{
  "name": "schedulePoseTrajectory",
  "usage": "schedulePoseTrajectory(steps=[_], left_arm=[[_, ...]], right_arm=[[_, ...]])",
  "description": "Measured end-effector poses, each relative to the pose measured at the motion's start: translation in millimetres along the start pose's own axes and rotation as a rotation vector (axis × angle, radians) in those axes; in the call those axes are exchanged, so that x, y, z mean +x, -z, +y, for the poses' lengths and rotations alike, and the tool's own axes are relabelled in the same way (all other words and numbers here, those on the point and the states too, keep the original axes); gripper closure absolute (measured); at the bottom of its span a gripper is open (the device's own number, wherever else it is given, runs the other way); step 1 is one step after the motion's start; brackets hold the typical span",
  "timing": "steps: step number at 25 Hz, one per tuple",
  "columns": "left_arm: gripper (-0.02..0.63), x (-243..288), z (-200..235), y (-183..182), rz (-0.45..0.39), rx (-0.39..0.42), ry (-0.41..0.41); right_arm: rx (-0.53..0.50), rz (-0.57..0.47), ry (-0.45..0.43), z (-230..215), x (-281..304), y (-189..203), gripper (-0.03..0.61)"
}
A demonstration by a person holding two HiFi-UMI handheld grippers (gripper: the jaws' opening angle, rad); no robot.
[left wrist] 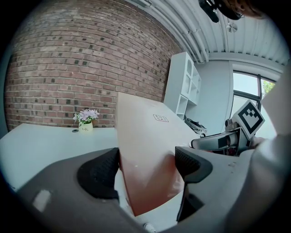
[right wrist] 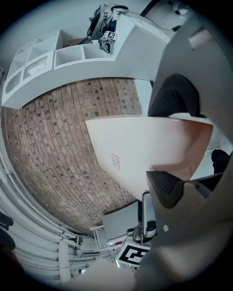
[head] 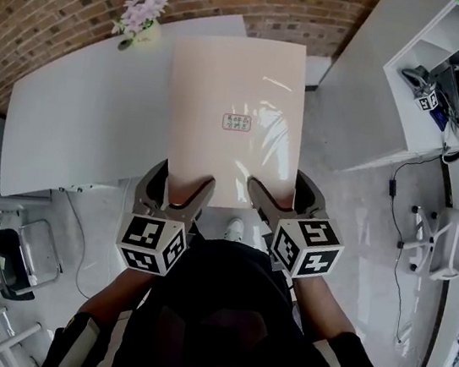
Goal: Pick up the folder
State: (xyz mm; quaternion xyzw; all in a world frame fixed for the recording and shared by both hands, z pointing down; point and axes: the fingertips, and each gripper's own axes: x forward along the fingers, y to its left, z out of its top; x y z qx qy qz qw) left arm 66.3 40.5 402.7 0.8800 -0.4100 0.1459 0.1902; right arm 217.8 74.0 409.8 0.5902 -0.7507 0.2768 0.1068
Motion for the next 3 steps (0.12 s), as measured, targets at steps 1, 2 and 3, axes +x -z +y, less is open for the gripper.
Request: schedulePoseTrajectory(steps=[1,2,3], left_arm=[[0.224,0.8,-1.2,-0.3,-0.001,0.000,0.000],[0.224,1.7,-2.4,-0.5,-0.002,0.000,0.000],[0.224,2.7,-3.7,-0.8,-0.003,0.000,0.000]], right_arm=[[-0.001,0.000,0.000,-1.3,-0.5,-0.4,0.204],[-0.002,-0.001,0.001,-2.8,-1.1,-0.9,0.204],[-0.003,-0.001,0.001,-4.2,-1.7,-1.3,0.204]])
